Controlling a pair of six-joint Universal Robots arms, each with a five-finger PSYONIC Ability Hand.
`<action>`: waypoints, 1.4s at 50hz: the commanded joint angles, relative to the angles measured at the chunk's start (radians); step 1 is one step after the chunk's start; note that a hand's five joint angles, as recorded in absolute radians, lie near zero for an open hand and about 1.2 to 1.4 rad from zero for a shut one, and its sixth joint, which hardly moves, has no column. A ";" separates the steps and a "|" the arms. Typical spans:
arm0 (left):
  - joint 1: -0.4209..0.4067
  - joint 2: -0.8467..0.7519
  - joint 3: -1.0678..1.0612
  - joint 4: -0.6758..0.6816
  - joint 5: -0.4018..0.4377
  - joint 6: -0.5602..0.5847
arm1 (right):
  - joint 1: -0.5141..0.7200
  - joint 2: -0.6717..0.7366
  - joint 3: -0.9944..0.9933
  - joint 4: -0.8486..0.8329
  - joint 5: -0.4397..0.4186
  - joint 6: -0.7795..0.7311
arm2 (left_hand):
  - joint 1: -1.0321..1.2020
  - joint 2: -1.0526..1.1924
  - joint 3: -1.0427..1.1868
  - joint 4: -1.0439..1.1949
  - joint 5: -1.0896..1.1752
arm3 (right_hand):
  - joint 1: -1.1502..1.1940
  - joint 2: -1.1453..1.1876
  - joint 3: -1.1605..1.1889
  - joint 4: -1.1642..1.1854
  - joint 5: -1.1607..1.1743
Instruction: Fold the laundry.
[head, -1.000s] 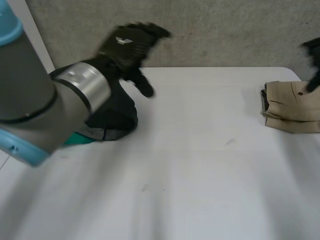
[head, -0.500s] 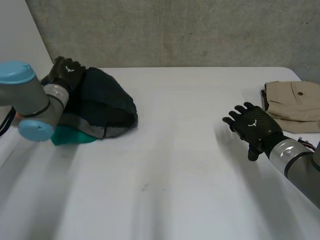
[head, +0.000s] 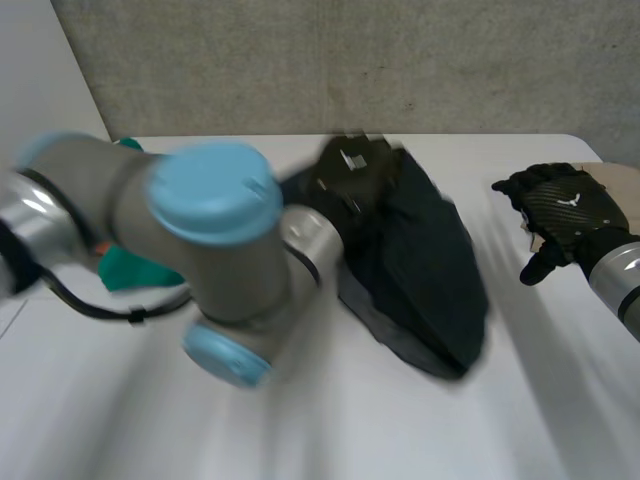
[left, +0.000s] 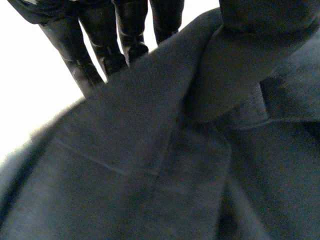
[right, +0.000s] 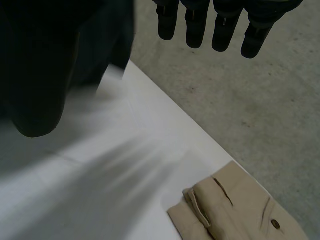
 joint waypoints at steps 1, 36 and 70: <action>-0.060 -0.078 -0.010 -0.047 -0.027 -0.006 | -0.018 0.004 -0.006 0.018 -0.001 0.021 | -0.631 -0.690 -0.706 -0.726 -0.656 | -0.048 -0.031 -0.030 -0.032 -0.049; 0.190 -0.177 0.011 -0.139 0.275 0.327 | -0.108 -0.021 0.108 0.308 -0.058 0.218 | -0.218 -0.277 -0.292 -0.312 -0.243 | -0.048 -0.031 -0.030 -0.032 -0.049; -0.198 0.067 -0.239 0.070 -0.147 0.160 | 0.145 0.562 -0.547 -0.330 -0.042 0.128 | 0.106 0.047 0.032 0.011 0.081 | 1.169 1.186 1.187 1.185 1.168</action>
